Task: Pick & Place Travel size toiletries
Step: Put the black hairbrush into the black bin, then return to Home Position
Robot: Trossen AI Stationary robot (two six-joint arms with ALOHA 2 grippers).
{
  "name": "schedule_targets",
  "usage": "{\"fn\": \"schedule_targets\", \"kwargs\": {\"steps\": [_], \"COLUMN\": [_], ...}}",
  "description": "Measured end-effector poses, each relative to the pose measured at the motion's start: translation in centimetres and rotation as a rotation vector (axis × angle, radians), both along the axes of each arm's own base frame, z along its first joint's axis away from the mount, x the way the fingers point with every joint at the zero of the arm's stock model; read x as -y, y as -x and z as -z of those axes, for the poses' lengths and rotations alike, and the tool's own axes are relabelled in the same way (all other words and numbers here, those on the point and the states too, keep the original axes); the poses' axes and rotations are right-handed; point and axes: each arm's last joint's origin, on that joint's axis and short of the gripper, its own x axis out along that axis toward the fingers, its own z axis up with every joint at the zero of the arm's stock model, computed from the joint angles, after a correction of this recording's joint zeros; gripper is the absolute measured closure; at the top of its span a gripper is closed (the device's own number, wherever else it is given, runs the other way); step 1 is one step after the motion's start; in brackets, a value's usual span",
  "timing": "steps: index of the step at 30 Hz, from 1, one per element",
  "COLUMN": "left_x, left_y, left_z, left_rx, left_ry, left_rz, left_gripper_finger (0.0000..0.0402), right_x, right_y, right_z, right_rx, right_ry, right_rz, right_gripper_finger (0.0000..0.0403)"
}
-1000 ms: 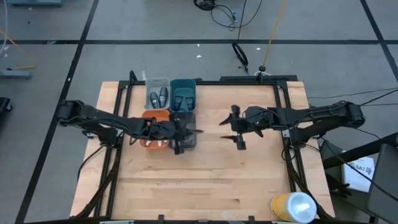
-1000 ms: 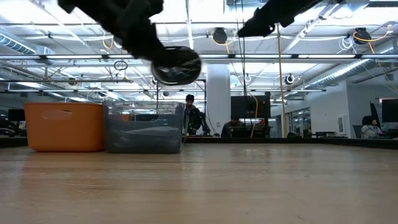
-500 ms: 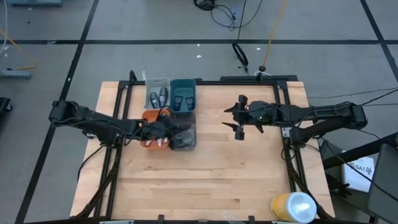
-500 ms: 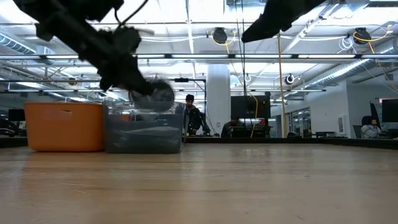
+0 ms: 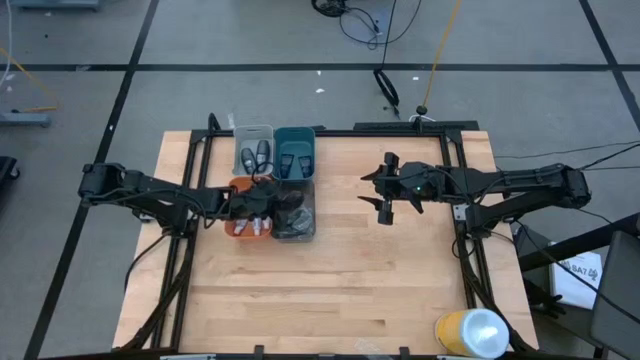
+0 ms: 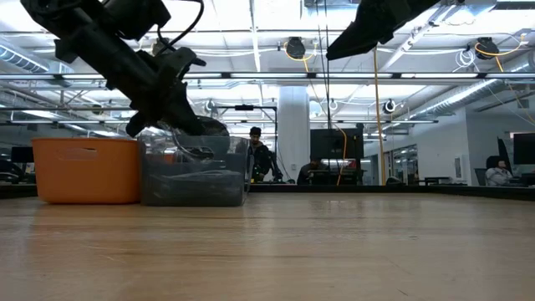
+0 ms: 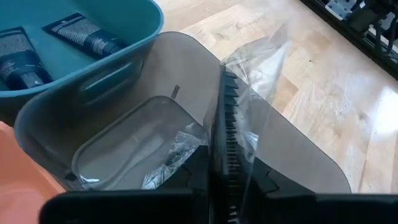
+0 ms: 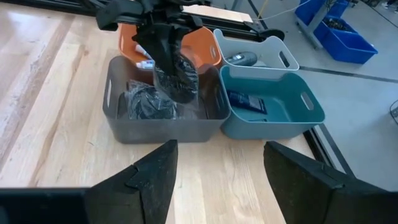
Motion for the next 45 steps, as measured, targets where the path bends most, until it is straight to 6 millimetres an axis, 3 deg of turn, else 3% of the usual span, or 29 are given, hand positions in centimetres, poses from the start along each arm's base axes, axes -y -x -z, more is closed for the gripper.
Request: {"fn": "schedule_targets", "kwargs": {"steps": [5,17,21,27,32,38,45], "left_x": [0.0,-0.1,-0.3,0.7,2.9,4.4,5.7], "left_y": [0.0,-0.1,0.0,1.8,5.4,9.5,11.5], "left_z": [0.0,-0.2,-1.4,-5.6,-8.4,-8.5,-6.5], "left_rx": [0.004,0.021,0.075,0.231,0.285,0.223,0.369], "left_ry": [0.01,-0.001,0.02,-0.113,-0.342,-0.446,-0.586], "left_rz": [-0.009,-0.015,0.045,0.347,0.567,0.702,0.745], "left_gripper_finger": [0.0312,0.0134,0.0099,0.0069,0.0058,0.0061,0.0064], "right_x": [0.0,0.0,0.0,-0.2,-0.3,-1.1,-1.4], "right_y": [0.0,0.0,0.0,1.7,4.2,7.7,10.7], "right_z": [0.0,0.0,0.0,0.4,-0.9,-0.9,4.4], "right_rx": [0.0,0.001,0.006,-0.093,-0.081,0.094,0.325], "right_ry": [-0.001,-0.001,-0.029,-0.1,-0.091,-0.095,-0.109], "right_rz": [0.0,0.0,0.015,0.056,0.07,-0.028,-0.081], "right_gripper_finger": [0.0177,0.0177,0.0177,0.0174,0.0176,0.0177,0.0176]}}
